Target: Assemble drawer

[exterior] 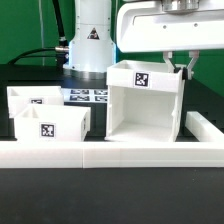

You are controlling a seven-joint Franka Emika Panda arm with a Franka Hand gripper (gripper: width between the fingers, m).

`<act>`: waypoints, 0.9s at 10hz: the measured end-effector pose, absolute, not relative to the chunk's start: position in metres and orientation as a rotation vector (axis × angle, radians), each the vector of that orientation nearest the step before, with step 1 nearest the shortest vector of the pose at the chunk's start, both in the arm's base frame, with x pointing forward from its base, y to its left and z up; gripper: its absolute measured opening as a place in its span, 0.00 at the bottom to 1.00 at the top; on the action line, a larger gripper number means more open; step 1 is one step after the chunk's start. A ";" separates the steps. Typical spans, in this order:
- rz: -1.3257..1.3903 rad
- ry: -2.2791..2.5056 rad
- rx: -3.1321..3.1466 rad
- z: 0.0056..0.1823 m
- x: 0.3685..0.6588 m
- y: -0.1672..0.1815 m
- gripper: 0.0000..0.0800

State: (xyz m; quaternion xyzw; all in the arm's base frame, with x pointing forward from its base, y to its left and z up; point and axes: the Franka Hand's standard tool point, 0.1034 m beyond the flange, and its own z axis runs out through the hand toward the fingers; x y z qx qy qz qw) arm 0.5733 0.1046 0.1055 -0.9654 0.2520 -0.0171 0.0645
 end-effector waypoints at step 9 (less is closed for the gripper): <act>0.018 1.440 -2.597 0.108 0.579 0.103 0.05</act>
Offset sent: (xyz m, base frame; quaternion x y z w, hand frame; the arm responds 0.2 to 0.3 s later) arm 0.0041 -0.0110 -0.0054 -0.0044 0.0014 0.1592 0.9872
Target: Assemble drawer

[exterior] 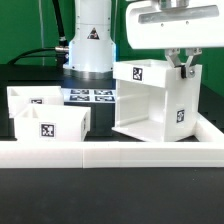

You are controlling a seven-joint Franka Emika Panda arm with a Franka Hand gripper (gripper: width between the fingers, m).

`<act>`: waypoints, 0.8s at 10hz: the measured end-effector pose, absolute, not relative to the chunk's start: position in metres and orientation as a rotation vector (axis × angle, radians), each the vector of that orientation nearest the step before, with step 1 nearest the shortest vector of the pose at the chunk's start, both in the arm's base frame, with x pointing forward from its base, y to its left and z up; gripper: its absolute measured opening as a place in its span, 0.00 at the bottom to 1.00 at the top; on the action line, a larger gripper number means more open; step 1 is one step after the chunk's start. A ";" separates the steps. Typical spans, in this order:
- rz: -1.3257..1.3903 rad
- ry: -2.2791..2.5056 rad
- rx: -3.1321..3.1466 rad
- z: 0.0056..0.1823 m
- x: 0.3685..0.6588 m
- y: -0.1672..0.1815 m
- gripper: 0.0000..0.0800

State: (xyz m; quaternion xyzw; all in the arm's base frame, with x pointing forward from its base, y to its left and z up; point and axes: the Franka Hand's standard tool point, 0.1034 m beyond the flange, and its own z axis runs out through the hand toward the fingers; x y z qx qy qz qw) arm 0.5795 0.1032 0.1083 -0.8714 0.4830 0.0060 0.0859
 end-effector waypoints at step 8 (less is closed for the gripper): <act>0.170 2.045 -2.055 0.105 0.589 0.096 0.05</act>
Offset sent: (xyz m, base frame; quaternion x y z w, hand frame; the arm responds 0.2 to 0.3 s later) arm 0.0044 -0.0101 -0.0025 0.0193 -0.0468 0.2885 0.9561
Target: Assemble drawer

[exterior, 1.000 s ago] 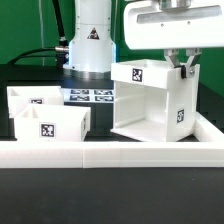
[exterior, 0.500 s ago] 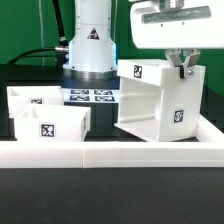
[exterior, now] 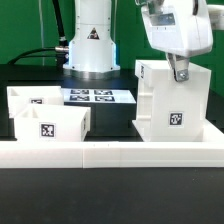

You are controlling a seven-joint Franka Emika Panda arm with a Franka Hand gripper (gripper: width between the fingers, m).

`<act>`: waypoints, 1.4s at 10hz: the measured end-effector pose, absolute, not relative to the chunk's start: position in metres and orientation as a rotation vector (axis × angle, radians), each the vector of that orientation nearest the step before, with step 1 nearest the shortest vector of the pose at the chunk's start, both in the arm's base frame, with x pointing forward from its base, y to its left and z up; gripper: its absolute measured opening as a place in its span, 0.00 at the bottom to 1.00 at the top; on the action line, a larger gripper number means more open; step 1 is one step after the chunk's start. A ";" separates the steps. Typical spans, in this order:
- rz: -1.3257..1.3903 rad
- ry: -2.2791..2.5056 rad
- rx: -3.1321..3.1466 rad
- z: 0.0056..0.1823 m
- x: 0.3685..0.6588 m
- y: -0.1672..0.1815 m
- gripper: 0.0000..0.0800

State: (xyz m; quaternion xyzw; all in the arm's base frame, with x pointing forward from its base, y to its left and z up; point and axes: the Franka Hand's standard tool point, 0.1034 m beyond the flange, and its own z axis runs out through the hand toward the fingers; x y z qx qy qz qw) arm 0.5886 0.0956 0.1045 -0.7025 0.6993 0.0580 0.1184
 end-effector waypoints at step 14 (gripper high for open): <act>0.163 2.005 -2.043 0.107 0.641 0.099 0.29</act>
Offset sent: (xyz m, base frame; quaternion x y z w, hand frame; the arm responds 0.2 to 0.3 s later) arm 0.0353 0.0009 -0.0052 -0.0124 0.0157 -0.0015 0.9998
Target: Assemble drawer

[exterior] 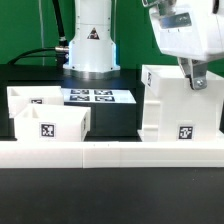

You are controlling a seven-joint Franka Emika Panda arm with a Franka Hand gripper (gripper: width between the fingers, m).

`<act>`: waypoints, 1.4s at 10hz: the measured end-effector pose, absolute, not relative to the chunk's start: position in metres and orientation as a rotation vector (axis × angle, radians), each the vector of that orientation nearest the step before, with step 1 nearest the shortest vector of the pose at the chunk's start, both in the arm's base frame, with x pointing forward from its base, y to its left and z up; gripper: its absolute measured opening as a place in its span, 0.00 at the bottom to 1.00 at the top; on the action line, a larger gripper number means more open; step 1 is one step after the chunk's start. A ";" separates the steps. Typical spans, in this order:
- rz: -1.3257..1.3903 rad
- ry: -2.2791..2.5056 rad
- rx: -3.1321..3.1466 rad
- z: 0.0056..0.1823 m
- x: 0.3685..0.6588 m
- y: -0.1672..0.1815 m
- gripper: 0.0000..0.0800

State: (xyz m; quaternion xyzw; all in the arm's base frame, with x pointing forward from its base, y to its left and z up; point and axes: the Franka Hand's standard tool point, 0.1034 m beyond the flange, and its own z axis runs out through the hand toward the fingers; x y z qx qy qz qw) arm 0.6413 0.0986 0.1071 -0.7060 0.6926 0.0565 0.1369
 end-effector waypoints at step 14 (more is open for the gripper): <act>0.134 0.877 -2.776 0.128 0.594 0.060 0.81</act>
Offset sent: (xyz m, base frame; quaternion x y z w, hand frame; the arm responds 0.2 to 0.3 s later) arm -0.0231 -0.0003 0.0166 -0.0474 -0.0246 -0.0735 0.9959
